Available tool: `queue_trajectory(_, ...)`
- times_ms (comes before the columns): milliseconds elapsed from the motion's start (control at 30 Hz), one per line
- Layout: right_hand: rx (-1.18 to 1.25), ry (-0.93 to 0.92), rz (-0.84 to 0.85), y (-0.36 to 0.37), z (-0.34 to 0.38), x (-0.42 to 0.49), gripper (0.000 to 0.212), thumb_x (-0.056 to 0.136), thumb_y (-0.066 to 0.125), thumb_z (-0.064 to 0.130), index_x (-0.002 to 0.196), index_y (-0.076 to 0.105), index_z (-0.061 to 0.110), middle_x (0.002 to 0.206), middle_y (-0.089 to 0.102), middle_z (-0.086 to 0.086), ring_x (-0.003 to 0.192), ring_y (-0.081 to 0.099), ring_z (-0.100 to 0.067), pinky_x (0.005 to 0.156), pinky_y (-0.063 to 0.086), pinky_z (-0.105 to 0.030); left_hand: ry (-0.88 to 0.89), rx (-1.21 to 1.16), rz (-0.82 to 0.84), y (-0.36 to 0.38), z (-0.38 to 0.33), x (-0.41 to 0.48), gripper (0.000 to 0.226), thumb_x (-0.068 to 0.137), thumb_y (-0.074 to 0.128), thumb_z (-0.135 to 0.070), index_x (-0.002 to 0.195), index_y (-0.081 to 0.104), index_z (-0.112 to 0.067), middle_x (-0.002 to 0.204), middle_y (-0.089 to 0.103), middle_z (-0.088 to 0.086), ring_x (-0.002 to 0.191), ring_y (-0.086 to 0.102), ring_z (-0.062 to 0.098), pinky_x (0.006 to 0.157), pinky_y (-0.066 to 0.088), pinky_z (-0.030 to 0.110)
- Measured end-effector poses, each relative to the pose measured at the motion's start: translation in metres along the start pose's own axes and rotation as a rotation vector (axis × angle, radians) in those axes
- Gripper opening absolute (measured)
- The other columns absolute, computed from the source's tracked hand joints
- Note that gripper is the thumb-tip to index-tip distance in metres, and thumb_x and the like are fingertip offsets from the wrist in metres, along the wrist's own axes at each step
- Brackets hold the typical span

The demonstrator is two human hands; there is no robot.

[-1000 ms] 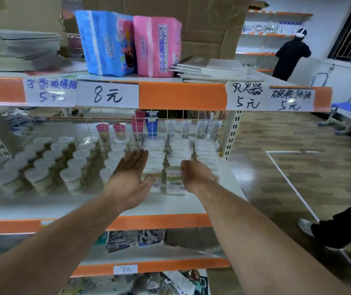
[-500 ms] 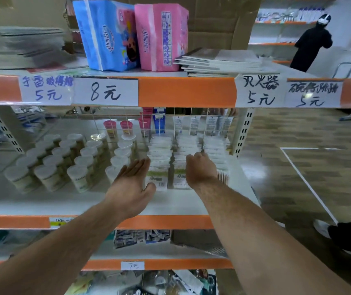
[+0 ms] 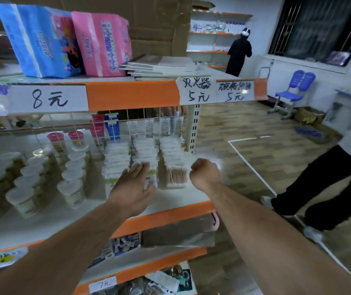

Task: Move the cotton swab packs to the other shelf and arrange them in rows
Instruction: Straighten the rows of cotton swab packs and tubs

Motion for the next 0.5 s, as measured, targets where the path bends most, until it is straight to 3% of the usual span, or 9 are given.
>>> queue_trajectory(133,-0.028,-0.022,0.021,-0.004,-0.027,0.006,0.032,0.083,0.053,0.016,0.108,0.070,0.025,0.111,0.069,0.004,0.095,0.064,-0.017,0.075,0.049,-0.020,0.023,-0.021,0.019,0.008,-0.025,0.005,0.067,0.102,0.024,-0.046,0.158,-0.004,-0.021,0.164,-0.008,-0.008,0.150,-0.010,0.006,0.120,-0.007,0.027)
queue_trajectory(233,0.030,-0.039,0.058,0.001,-0.036,0.015,0.031,0.084,0.058,0.021,0.112,0.067,0.030,0.113,0.067,0.005,0.090,0.062,-0.015,0.078,0.051,-0.022,0.005,-0.006,0.014,0.007,-0.034,0.006,0.067,0.102,0.024,-0.047,0.158,-0.003,-0.021,0.164,-0.008,-0.008,0.149,-0.011,0.005,0.122,-0.006,0.029)
queue_trajectory(367,-0.009,-0.189,0.157,0.014,-0.027,0.030,0.055,0.088,0.061,0.024,0.140,0.046,0.035,0.130,0.057,0.000,0.102,0.062,-0.018,0.082,0.055,-0.030,-0.083,-0.018,-0.022,0.002,-0.042,0.005,0.066,0.103,0.026,-0.043,0.158,-0.002,-0.022,0.164,-0.007,-0.009,0.149,-0.011,0.005,0.121,-0.008,0.028)
queue_trajectory(433,-0.050,-0.263,0.196,0.020,-0.022,0.036,0.070,0.090,0.061,0.020,0.150,0.029,0.040,0.141,0.046,-0.002,0.106,0.061,-0.019,0.075,0.055,-0.029,-0.133,-0.003,-0.053,0.003,-0.045,0.001,0.066,0.103,0.027,-0.043,0.158,0.000,-0.021,0.164,-0.006,-0.008,0.149,-0.010,0.005,0.120,-0.009,0.026)
queue_trajectory(500,-0.083,-0.291,0.224,0.027,-0.021,0.043,0.080,0.090,0.059,0.013,0.152,0.018,0.044,0.146,0.038,-0.002,0.095,0.062,-0.016,0.055,0.048,-0.023,-0.180,0.020,-0.063,0.006,-0.048,-0.006,0.066,0.102,0.028,-0.043,0.158,0.000,-0.021,0.164,-0.005,-0.008,0.150,-0.008,0.006,0.120,-0.008,0.026)
Point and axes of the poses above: each hand's wrist, its own x-axis towards the middle knuckle, its own y-axis out of the palm, z = x × y, the point moved 6 cm from there along x, towards the middle knuckle
